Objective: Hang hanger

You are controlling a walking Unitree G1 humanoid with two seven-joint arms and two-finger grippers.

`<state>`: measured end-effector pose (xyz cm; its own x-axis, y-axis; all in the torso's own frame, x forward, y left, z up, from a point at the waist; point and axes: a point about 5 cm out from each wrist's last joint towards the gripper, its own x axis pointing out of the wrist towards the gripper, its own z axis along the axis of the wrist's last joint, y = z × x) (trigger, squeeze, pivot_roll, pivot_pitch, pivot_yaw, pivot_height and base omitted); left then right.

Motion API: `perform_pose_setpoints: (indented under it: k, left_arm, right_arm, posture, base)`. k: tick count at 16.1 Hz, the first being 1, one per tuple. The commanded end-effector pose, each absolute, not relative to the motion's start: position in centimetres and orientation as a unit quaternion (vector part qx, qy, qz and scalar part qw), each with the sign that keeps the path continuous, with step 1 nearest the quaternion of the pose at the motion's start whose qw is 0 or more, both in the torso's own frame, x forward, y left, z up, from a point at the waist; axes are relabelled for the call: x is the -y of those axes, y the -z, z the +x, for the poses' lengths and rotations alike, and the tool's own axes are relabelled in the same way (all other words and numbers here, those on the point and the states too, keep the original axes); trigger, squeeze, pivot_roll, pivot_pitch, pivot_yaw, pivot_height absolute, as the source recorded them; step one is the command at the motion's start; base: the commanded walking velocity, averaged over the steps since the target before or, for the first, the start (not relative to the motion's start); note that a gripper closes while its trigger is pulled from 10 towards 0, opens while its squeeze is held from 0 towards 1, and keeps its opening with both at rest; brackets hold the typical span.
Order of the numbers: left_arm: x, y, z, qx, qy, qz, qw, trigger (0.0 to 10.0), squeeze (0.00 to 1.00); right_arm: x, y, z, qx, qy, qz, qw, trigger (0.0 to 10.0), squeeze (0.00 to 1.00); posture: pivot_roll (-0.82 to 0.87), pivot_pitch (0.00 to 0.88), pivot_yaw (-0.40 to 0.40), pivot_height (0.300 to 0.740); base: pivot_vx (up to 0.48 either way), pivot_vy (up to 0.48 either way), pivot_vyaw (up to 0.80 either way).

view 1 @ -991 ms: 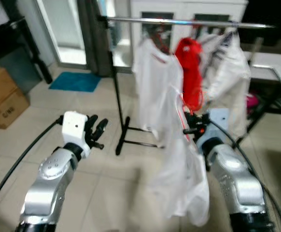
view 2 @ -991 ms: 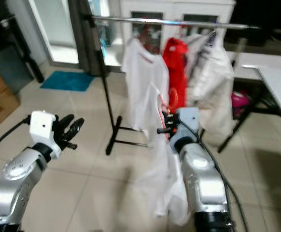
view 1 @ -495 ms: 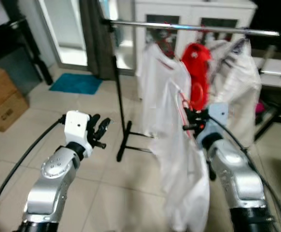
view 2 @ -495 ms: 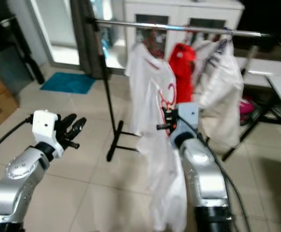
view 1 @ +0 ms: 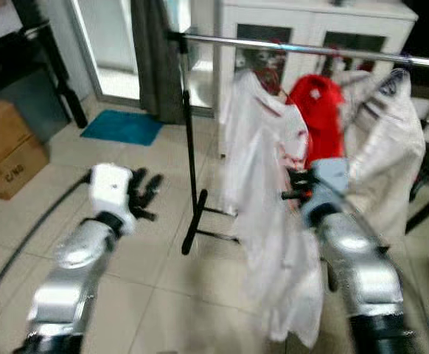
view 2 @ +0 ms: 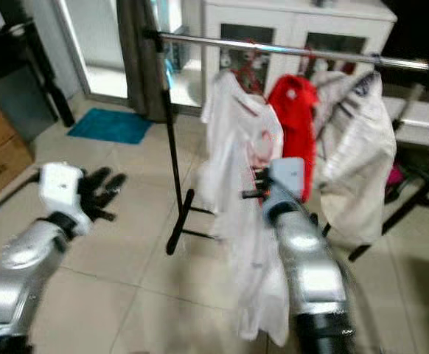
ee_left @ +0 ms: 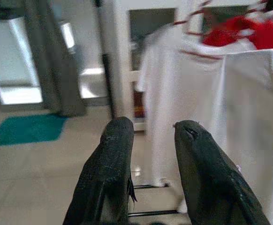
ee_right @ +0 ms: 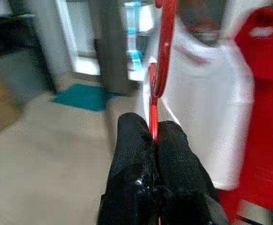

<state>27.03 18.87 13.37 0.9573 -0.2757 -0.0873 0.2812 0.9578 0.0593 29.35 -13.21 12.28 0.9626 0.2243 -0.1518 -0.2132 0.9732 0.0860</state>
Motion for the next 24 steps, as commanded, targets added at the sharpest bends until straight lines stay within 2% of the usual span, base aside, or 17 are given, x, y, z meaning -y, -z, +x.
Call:
perform_pose_setpoints:
  k: [1,3,7,12,20,24]
  left_arm:
    - [-18.5,-13.5,27.2,-0.037,0.146,0.029,0.988,10.0,0.00]
    - [-18.1,-13.3,27.1,-0.040,0.155,0.022,0.987,10.0,0.00]
    - [-18.1,-13.4,27.2,-0.039,0.157,0.020,0.987,10.0,0.00]
    - [-17.6,-13.4,27.5,-0.037,0.167,0.022,0.985,10.0,0.00]
    - [-18.3,-13.2,27.1,-0.044,0.168,0.029,0.984,10.0,0.00]
    - [-17.6,-13.0,27.1,-0.048,0.187,0.036,0.981,10.0,0.00]
  right_arm:
    - [14.0,-13.1,29.5,-0.067,-0.105,0.031,0.992,10.0,0.00]
    - [14.4,-13.0,29.3,-0.065,-0.102,0.028,0.992,10.0,0.00]
    - [13.7,-12.8,29.1,-0.069,-0.119,0.022,0.990,10.0,0.00]
    - [14.3,-12.6,29.2,-0.073,-0.096,0.029,0.992,10.0,0.00]
    - [13.2,-13.5,28.9,-0.057,-0.148,-0.001,0.987,10.0,0.00]
    - [13.0,-14.5,29.1,-0.048,-0.161,-0.007,0.986,10.0,0.00]
  posture:
    - [-0.02,0.000,0.023,0.740]
    - [-0.03,0.000,0.042,0.740]
    - [-0.02,0.000,0.036,0.740]
    - [-0.02,0.000,0.028,0.740]
    - [-0.02,0.000,0.031,0.740]
    - [-0.01,0.000,0.024,0.740]
  base:
    - [0.341,0.000,0.00]
    - [0.343,0.000,0.00]
    - [0.347,0.000,0.00]
    - [0.345,0.000,0.00]
    - [0.355,0.000,0.00]
    - [0.357,0.000,0.00]
